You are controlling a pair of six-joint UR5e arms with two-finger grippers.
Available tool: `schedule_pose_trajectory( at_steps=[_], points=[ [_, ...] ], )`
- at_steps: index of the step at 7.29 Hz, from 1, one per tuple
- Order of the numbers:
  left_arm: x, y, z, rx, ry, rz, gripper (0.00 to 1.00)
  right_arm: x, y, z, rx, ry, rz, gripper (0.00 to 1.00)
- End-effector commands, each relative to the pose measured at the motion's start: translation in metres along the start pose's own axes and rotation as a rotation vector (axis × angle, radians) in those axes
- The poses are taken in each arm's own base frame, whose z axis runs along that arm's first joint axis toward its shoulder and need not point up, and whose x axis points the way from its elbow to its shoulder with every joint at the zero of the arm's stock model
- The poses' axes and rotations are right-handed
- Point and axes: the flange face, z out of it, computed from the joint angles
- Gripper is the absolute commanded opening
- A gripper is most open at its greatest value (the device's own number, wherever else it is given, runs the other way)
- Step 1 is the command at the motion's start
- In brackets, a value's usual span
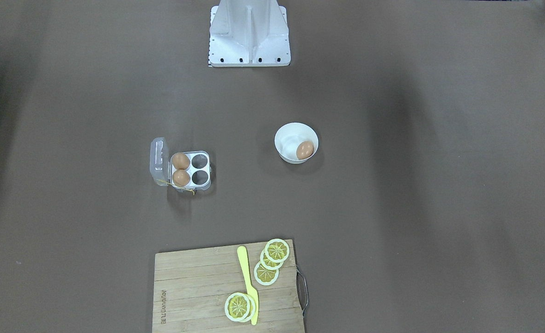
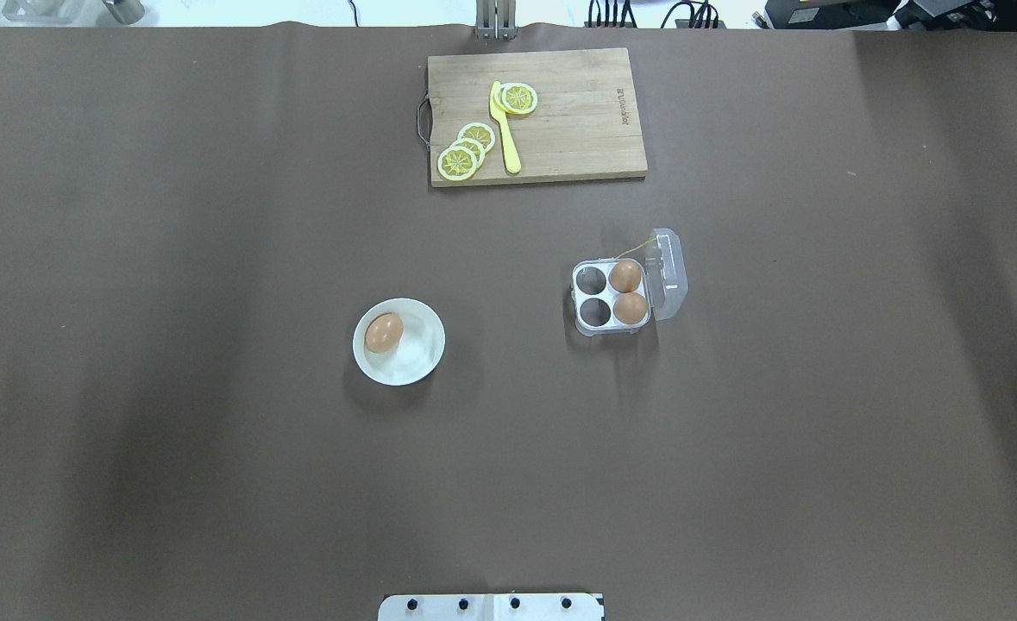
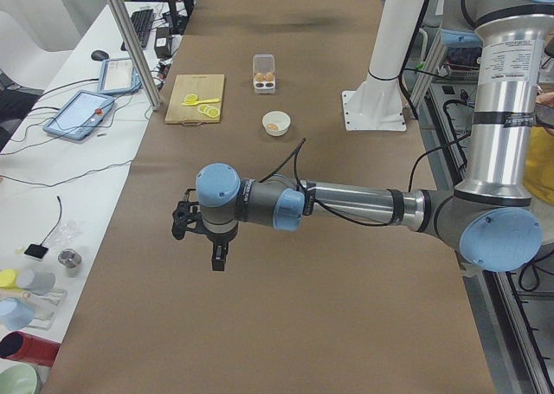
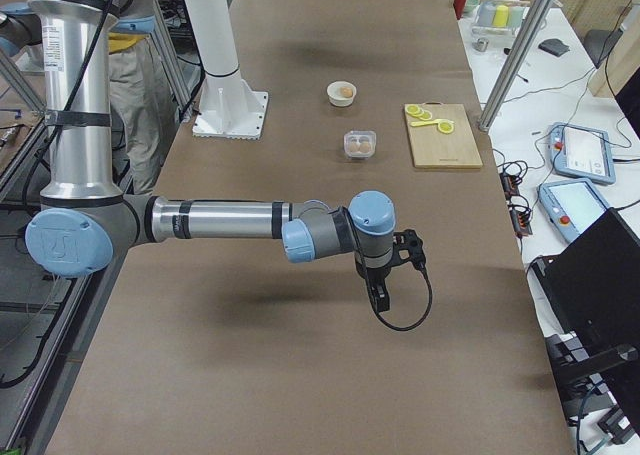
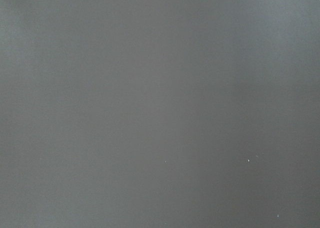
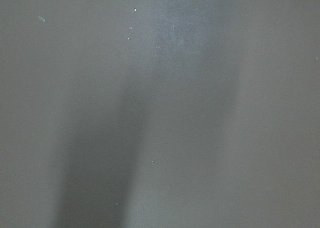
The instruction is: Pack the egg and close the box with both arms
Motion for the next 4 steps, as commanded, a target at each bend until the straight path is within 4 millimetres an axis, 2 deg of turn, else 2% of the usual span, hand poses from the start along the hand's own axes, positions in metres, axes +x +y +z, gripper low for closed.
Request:
schedule_pose_trajectory(
  at_steps=[1, 2, 3, 4],
  points=[
    [0.004, -0.002, -0.003, 0.008, 0.003, 0.009, 0.98, 0.000, 0.000, 0.000, -0.001, 0.000, 0.001, 1.00],
    [0.013, -0.003, -0.010, 0.023, 0.004, 0.029, 0.98, -0.001, 0.000, -0.001, 0.002, -0.003, -0.001, 1.00],
    [0.036, -0.007, -0.027, 0.071, 0.013, 0.088, 0.98, -0.001, 0.000, 0.000, -0.001, -0.005, 0.002, 1.00],
    [0.070, -0.023, -0.034, 0.089, 0.025, 0.151, 0.98, -0.001, 0.001, 0.000, -0.001, -0.008, 0.002, 1.00]
  ],
)
